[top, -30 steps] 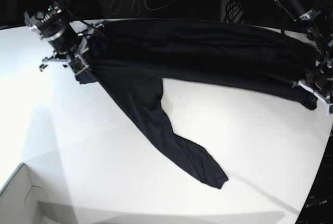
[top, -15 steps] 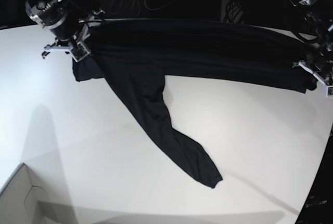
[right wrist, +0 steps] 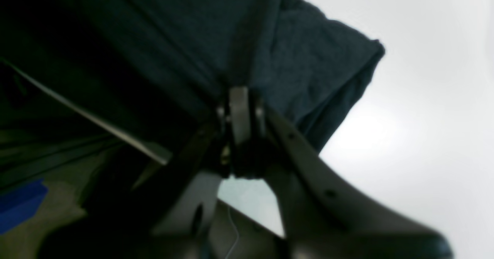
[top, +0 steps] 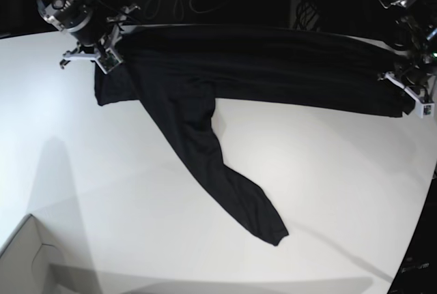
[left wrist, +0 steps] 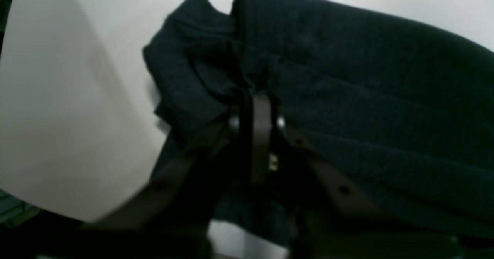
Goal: Layout the t-shirt on the table in an organized manner, then fold the t-shirt properly
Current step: 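Lift the grasped side edges and fold the shirt over toward the collar, then grasp the hanging black sleeve with the left gripper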
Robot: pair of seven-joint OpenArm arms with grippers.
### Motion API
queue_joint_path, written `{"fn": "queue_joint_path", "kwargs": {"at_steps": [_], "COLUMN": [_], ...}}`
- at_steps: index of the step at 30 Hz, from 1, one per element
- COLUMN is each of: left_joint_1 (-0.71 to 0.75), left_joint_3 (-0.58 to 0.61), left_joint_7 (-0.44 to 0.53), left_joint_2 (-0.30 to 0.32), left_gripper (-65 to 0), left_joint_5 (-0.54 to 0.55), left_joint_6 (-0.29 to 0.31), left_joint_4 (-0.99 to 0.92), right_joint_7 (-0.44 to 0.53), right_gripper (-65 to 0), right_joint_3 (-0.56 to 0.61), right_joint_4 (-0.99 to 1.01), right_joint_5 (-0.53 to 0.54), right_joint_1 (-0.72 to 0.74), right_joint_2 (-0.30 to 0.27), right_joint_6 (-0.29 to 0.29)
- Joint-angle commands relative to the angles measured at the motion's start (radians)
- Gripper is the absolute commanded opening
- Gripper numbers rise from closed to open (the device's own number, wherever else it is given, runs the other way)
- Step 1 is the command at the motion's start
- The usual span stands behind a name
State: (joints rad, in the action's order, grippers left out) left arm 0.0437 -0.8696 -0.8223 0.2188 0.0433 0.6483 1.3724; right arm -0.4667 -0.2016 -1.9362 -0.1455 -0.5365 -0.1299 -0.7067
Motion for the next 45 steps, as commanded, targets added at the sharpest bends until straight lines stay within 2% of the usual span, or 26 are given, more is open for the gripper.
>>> {"fn": "queue_joint_path", "kwargs": {"at_steps": [1,5,9,15,22,29,32,35,39,43,45], "left_joint_1": [-0.008,-0.003,0.022,0.022,0.012,-0.052,-0.11,-0.172,-0.264,-0.37,-0.413], "left_joint_3": [-0.004,-0.004,-0.006,-0.02,-0.127,-0.132,-0.084,0.025,0.191,0.306,0.343], "left_joint_7": [0.004,-0.006,0.002,-0.006,-0.007,-0.007,-0.009,-0.009,0.004,0.005,0.013], "left_joint_2": [0.018,0.018,0.017,0.009,0.015,0.008,-0.052,-0.115,-0.232,-0.362,-0.376], "left_gripper": [-58.1,-40.0,-33.5,-33.0,-33.0,-33.0,-33.0,-33.0,-33.0,-33.0,-33.0], "left_joint_5": [-0.003,-0.003,0.007,0.03,0.171,0.318,0.356,0.333,0.232,0.085,0.019], "left_joint_6": [-0.003,-0.003,-0.003,-0.002,-0.002,-0.012,-0.015,-0.017,-0.017,-0.018,-0.018], "left_joint_4": [0.009,0.02,0.034,0.097,0.138,0.22,0.25,0.241,0.167,0.071,0.015], "right_joint_7": [0.016,0.016,0.023,0.026,0.026,0.021,0.019,0.019,0.018,0.016,0.016], "right_gripper": [-57.9,-48.4,-46.9,-46.4,-46.4,-46.4,-46.4,-46.4,-46.4,-46.4,-46.4], "right_joint_3": [-0.005,-0.011,-0.039,-0.117,-0.121,-0.115,-0.117,-0.12,-0.12,-0.12,-0.12], "right_joint_4": [-0.015,-0.018,-0.045,-0.084,-0.085,-0.082,-0.082,-0.082,-0.082,-0.082,-0.082], "right_joint_5": [0.007,0.007,0.008,0.008,0.008,0.008,0.008,0.01,0.01,0.008,0.008], "right_joint_1": [-0.009,-0.009,-0.009,0.005,0.042,0.052,0.052,0.052,0.054,0.052,0.052], "right_joint_2": [-0.007,-0.007,-0.004,0.06,0.065,0.065,0.065,0.065,0.065,0.065,0.065], "right_joint_6": [0.009,0.009,0.009,0.009,0.009,0.009,0.009,0.009,0.009,0.009,0.009]}}
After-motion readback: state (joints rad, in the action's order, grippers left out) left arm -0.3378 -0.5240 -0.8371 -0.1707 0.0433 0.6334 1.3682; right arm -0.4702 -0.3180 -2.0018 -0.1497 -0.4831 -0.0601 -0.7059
